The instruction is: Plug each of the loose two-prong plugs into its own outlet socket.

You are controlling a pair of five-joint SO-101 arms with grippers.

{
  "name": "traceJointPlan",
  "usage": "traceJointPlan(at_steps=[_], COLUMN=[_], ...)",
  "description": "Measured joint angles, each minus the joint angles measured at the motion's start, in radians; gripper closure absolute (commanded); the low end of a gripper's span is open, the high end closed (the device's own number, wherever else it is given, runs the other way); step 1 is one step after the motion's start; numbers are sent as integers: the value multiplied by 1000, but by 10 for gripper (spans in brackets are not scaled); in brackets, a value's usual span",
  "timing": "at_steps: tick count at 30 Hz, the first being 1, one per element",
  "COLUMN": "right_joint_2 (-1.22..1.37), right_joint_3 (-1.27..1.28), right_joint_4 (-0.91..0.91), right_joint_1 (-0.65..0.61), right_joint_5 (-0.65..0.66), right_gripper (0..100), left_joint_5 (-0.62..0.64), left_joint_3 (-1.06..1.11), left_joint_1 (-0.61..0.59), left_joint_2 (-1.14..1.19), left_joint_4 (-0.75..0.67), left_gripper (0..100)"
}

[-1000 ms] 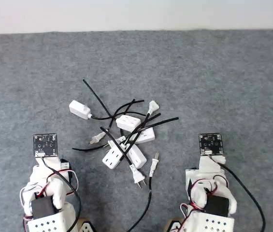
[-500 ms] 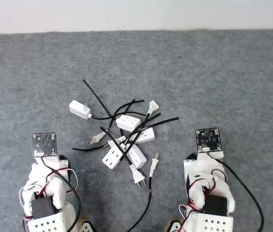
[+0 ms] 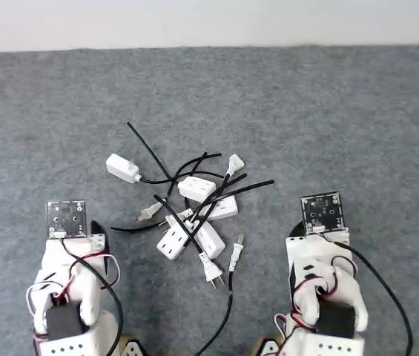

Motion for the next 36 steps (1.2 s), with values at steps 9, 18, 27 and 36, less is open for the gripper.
traceJointPlan(at_steps=[9,18,27,36], right_joint_2=[86,586,930,961], right_joint_3=[-170,-333,-221,-221], right_joint_4=[95,-3,-327,-353], right_joint_1=[12,15,12,11], right_joint_5=[0,-132,-273,-273], right_gripper=[966,966,962,962], left_joint_5=[41,112,221,267], left_joint_3=[-235,-528,-534,-442], left_joint_1=[78,158,566,712], left_joint_2=[167,730,945,956], left_joint_4=[112,83,74,-35], left_gripper=[794,794,793,764])
